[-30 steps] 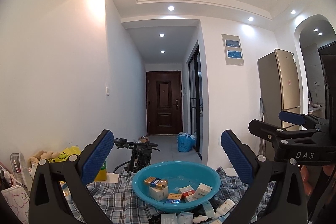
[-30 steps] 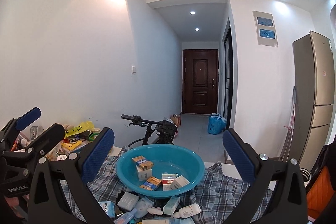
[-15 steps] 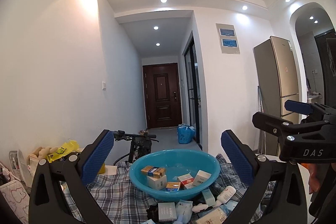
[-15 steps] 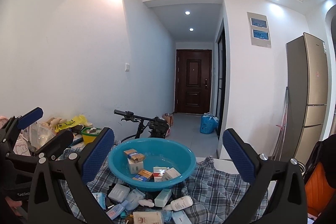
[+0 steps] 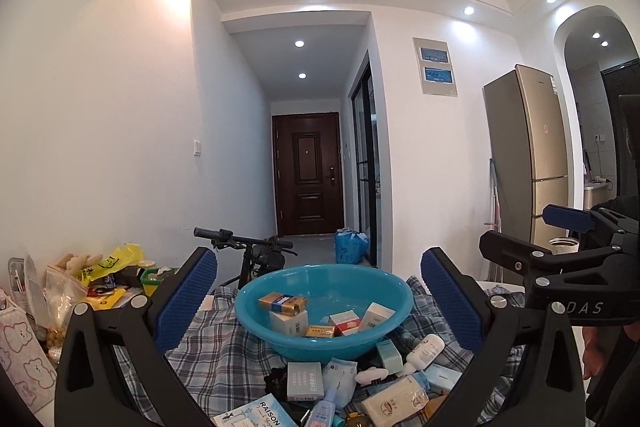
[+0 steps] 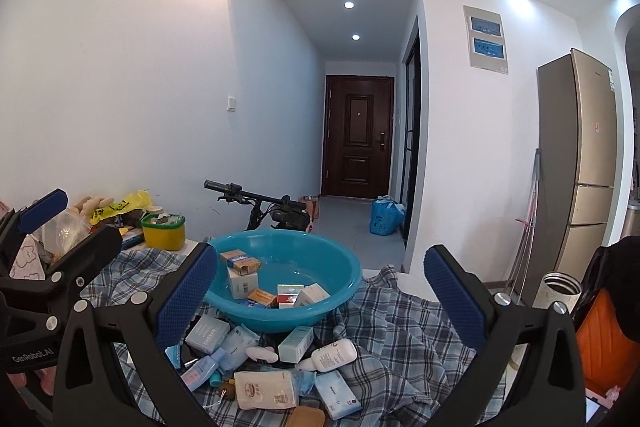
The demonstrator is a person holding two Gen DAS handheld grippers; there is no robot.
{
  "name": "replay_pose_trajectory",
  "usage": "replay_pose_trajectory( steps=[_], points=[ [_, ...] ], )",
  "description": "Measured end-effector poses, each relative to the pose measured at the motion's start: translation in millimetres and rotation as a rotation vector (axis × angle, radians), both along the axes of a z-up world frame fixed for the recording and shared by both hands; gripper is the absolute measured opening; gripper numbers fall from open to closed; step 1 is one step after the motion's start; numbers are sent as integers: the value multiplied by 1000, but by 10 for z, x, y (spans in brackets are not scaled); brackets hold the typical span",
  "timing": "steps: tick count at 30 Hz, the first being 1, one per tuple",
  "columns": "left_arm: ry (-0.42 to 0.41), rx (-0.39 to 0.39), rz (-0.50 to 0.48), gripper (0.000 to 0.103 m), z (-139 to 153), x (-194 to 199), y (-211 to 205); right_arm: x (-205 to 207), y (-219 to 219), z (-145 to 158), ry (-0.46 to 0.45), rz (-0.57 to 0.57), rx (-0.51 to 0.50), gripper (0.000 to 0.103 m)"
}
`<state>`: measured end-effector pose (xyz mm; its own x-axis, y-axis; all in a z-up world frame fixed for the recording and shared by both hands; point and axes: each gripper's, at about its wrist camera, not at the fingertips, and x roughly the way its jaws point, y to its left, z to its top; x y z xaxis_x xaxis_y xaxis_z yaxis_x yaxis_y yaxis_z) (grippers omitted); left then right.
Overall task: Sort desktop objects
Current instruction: 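Move both open tools back toward the pile of items beside the basin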
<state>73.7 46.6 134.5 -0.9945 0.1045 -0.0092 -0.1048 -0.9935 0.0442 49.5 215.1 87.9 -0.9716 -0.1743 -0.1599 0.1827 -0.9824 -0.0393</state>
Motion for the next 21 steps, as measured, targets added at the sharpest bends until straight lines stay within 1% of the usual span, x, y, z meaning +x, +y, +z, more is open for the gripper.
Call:
replay_pose_trajectory(
  steps=[4, 9, 12, 15, 19, 21],
  points=[
    [-15, 16, 7, 103, -179, -25, 20, 19, 32, -161, -8, -7, -4, 103],
    [-43, 15, 10, 103, -376, -67, 78, 61, 83, -390, -19, -25, -12, 103],
    [-48, 23, 34, 103, -498, -90, 109, 84, 146, -535, -25, -16, -36, 103],
    [-50, 31, 26, 103, -629, -118, 116, 79, 206, -685, -47, -1, -60, 103],
    [-65, -3, 33, 103, -752, -213, 163, -16, 209, -883, -90, 14, -35, 103],
    [-67, -13, 36, 103, -784, -242, 178, -37, 221, -954, -81, 0, -31, 103]
  ],
)
